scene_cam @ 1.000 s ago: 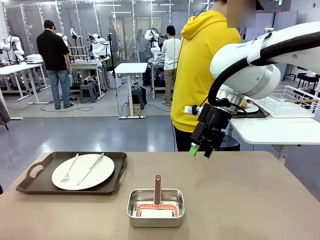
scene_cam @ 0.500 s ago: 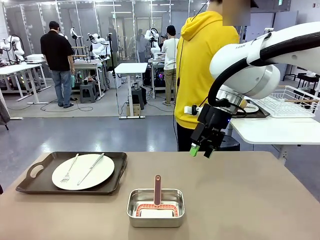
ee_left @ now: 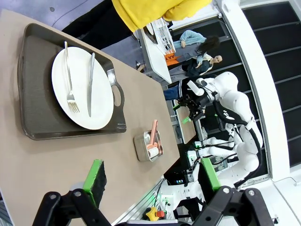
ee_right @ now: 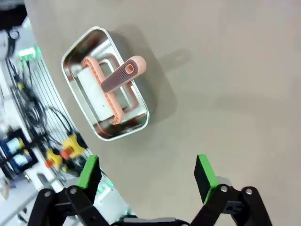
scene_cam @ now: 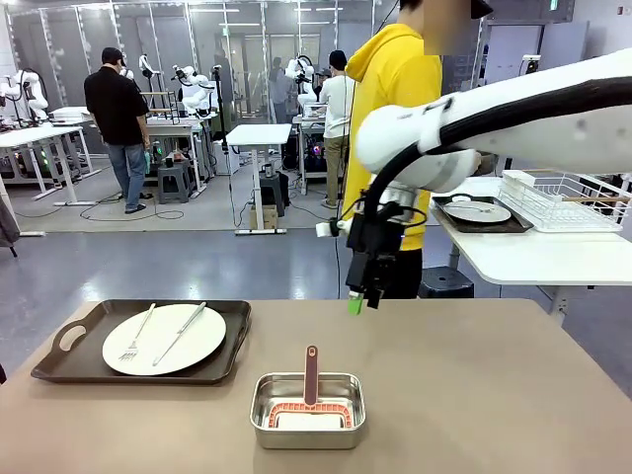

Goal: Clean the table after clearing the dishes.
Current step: When the left (or right) Handle tray is removed, use the left hand (or right hand) to clean the left (or right) side of the table with the Lint Roller.

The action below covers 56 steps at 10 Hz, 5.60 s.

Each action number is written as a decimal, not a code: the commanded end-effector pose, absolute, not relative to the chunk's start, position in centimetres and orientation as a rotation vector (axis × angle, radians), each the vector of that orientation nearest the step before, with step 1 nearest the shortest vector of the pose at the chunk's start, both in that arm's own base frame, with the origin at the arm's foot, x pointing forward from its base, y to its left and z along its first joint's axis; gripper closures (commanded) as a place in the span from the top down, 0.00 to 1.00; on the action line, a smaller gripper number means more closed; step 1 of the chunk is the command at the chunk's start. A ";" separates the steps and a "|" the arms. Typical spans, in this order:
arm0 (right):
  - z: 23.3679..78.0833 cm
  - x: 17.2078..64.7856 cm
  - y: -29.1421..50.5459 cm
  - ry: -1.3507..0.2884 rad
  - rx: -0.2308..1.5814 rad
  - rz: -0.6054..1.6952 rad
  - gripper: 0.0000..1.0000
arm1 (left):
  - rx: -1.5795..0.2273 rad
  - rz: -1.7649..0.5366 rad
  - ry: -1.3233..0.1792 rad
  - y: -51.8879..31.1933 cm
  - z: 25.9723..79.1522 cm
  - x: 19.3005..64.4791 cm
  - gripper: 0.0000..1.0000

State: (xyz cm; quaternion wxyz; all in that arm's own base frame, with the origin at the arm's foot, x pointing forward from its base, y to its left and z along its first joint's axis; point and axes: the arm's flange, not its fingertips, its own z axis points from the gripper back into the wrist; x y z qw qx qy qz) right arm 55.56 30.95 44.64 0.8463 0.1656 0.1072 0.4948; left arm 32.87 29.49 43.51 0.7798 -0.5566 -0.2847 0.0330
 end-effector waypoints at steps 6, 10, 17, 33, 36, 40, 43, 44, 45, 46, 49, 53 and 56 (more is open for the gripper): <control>40.0 60.3 39.1 0.388 0.372 1.184 1.00 | -1.206 0.069 -0.618 29.7 43.7 32.5 1.00; 37.3 60.4 40.2 0.434 0.434 1.247 1.00 | -1.206 0.069 -0.618 29.7 43.7 32.5 1.00; 34.2 58.1 40.8 0.501 0.546 1.325 1.00 | -1.206 0.069 -0.618 29.7 43.7 32.5 1.00; 33.5 58.3 41.1 0.574 0.635 1.374 0.56 | -1.206 0.069 -0.618 29.7 43.7 32.5 1.00; 33.9 58.3 41.1 0.581 0.639 1.376 0.30 | -1.206 0.069 -0.618 29.7 43.7 32.5 1.00; 34.2 58.4 40.9 0.589 0.631 1.362 0.00 | -1.206 0.069 -0.618 29.7 43.7 32.5 1.00; 34.5 58.3 40.9 0.589 0.627 1.364 0.04 | -1.206 0.069 -0.618 29.7 43.7 32.5 1.00; 34.7 58.3 40.9 0.589 0.624 1.364 0.00 | -1.206 0.069 -0.618 29.7 43.7 32.5 1.00; 35.0 58.1 41.0 0.588 0.618 1.370 0.04 | -1.206 0.069 -0.618 29.7 43.7 32.5 1.00; 35.3 57.9 41.2 0.590 0.605 1.377 0.00 | -1.206 0.069 -0.618 29.7 43.7 32.5 1.00; 36.4 57.3 41.6 0.597 0.558 1.355 0.04 | -1.206 0.069 -0.618 29.7 43.7 32.5 1.00; 42.4 55.2 43.3 0.600 0.446 1.320 0.00 | -1.206 0.069 -0.618 29.7 43.7 32.5 1.00; 48.4 53.0 42.1 0.502 0.373 1.211 0.00 | -1.206 0.069 -0.618 29.7 43.7 32.5 1.00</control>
